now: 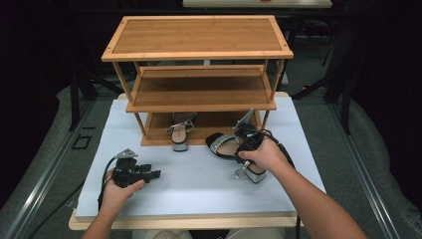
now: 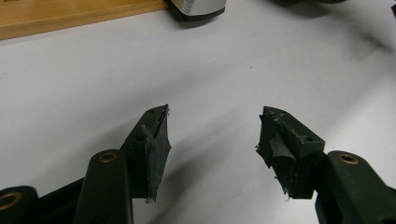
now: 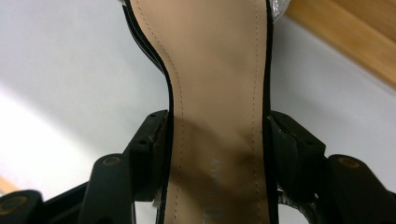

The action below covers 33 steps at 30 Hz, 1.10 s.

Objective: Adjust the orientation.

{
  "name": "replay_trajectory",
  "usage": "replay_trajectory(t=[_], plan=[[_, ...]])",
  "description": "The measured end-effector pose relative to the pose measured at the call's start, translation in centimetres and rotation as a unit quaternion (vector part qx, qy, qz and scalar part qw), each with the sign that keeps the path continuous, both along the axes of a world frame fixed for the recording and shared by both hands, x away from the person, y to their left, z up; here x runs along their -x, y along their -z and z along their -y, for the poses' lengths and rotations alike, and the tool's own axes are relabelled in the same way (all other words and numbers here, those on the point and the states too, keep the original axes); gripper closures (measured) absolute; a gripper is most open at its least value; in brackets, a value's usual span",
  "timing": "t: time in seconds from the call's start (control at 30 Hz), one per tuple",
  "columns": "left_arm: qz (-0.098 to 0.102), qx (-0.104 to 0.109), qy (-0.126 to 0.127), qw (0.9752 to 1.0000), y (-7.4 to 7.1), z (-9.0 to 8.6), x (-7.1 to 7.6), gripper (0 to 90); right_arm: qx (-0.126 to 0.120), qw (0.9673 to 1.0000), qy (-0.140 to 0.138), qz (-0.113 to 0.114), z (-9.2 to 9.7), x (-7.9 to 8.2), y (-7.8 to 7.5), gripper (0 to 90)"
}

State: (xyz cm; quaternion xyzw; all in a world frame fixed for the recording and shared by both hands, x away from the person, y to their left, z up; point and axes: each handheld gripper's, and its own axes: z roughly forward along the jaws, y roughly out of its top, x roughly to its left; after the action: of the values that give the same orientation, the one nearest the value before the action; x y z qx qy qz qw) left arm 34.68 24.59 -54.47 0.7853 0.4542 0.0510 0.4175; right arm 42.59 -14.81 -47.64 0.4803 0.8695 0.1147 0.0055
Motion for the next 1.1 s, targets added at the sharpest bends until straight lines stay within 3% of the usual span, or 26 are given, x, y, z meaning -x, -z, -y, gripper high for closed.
replay_trajectory(t=[0.2,0.33,0.37,0.4,0.43,0.47,0.5,0.53,0.57,0.67,0.7,0.73,0.8,0.9,1.1], plan=[[-0.002,0.001,-0.003,1.0000,0.0,-0.2,-0.1,42.4,0.007,0.9995,0.028,0.011,-1.0,-1.5,0.6,41.9],[-0.002,0.000,-0.001,1.0000,0.1,-0.2,-0.1,42.5,-0.002,0.9992,0.039,0.004,-1.7,-2.2,1.1,41.6],[-0.002,0.000,-0.001,1.0000,0.1,-0.2,-0.1,42.5,0.008,0.9991,0.040,0.012,-2.0,-2.2,1.2,41.6],[-0.001,0.001,-0.001,1.0000,0.1,-0.2,-0.1,42.5,-0.001,0.9992,0.038,-0.011,-2.4,-2.3,1.5,41.1],[-0.001,0.001,-0.001,1.0000,0.1,-0.2,-0.1,42.5,-0.001,0.9992,0.038,-0.011,-2.4,-2.3,1.5,41.1],[-0.001,0.001,0.000,1.0000,0.1,-0.2,-0.1,42.5,0.008,0.9992,0.039,0.003,-2.6,-2.2,1.7,41.0],[-0.001,0.001,0.000,1.0000,0.1,-0.2,-0.1,42.5,0.039,0.9985,0.038,-0.008,-2.8,-2.2,1.6,40.7],[-0.001,0.001,0.000,1.0000,0.1,-0.2,0.0,42.5,0.047,0.9981,0.038,-0.012,-2.8,-2.2,1.7,39.9],[-0.001,0.001,0.000,1.0000,0.1,-0.2,0.0,42.5,0.040,0.9981,0.040,-0.026,-2.8,-2.1,1.8,35.7],[-0.001,0.000,0.001,1.0000,0.1,-0.1,0.0,42.5,0.013,0.9990,0.032,-0.029,-2.8,-1.9,1.5,31.4],[-0.001,0.000,0.001,1.0000,0.1,-0.1,0.0,42.5,-0.008,0.9993,0.030,-0.022,-2.8,-1.8,1.5,31.1],[-0.001,0.000,0.001,1.0000,0.1,-0.1,0.0,42.5,-0.008,0.9996,0.023,-0.015,-2.8,-1.5,1.2,30.8],[-0.001,0.000,0.001,1.0000,0.1,-0.1,0.0,42.5,-0.007,0.9995,0.016,0.027,-3.0,-0.8,0.1,31.2],[-0.002,0.000,0.001,1.0000,0.2,0.1,0.0,42.5,-0.024,0.9987,-0.006,0.044,-2.9,-0.2,-1.2,31.4],[-0.001,0.001,0.001,1.0000,0.0,0.0,0.1,42.5,-0.038,0.9968,-0.042,0.057,-2.6,1.4,-3.6,34.9]])
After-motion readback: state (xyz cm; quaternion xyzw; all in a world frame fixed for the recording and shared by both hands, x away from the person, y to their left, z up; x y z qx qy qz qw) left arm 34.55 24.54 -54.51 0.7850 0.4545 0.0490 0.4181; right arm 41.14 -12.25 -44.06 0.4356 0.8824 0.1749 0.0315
